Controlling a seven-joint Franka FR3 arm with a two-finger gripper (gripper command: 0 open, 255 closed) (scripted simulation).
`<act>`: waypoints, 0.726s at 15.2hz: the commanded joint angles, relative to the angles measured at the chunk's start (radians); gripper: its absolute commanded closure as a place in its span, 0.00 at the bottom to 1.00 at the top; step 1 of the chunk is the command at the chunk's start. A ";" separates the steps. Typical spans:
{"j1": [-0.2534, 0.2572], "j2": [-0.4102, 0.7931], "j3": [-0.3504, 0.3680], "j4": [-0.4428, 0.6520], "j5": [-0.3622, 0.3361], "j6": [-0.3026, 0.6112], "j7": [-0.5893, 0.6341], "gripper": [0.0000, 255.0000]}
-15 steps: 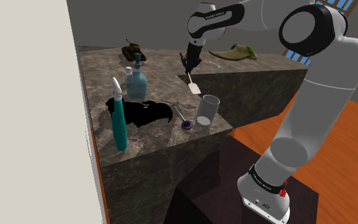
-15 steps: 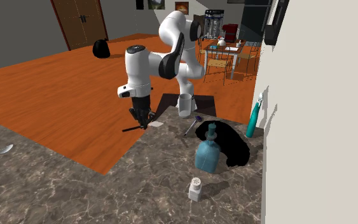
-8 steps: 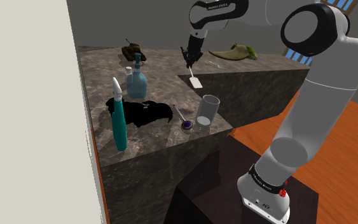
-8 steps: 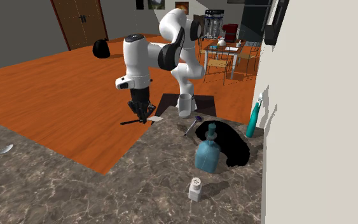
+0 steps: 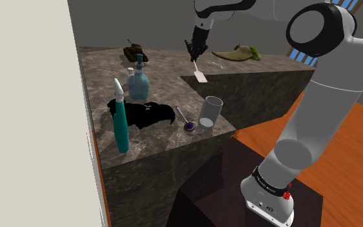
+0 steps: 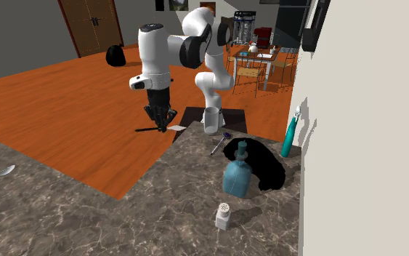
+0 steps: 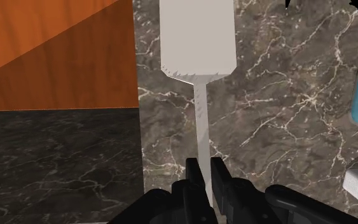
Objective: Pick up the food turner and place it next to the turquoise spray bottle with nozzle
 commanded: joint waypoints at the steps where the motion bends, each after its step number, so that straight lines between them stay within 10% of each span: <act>1: -0.001 -0.001 -0.001 0.025 0.000 -0.027 -0.001 1.00; 11: -0.004 0.017 -0.002 0.185 0.002 -0.168 -0.002 1.00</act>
